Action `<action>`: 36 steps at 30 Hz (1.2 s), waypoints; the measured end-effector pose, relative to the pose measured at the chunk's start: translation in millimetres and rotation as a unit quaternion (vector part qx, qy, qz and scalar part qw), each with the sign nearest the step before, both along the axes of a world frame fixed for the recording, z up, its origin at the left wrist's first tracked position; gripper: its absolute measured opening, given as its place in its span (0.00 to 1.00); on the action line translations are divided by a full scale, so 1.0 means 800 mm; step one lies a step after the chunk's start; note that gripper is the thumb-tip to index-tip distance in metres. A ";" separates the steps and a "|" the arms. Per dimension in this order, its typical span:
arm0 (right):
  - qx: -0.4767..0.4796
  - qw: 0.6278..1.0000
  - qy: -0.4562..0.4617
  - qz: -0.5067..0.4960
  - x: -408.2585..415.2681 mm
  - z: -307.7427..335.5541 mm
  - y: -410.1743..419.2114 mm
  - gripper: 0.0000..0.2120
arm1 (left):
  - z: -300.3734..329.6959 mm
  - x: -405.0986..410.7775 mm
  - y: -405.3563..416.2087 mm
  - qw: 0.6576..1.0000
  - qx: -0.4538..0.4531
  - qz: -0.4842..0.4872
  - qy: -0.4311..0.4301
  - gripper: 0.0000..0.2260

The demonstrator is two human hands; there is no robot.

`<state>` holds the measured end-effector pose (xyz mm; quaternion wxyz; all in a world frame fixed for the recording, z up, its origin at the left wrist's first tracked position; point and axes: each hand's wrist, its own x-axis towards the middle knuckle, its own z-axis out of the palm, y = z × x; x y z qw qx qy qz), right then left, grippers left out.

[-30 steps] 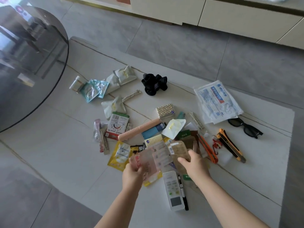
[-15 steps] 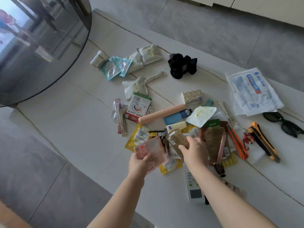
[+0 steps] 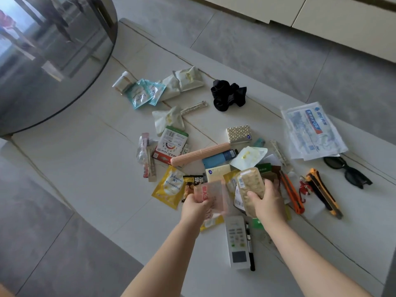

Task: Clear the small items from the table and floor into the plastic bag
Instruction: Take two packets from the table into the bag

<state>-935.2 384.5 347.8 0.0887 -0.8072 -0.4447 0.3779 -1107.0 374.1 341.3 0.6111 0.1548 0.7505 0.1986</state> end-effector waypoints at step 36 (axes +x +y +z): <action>-0.029 0.977 0.191 -0.095 0.015 0.027 -0.009 0.08 | 0.027 0.005 0.003 0.994 -0.014 0.073 -0.075 0.14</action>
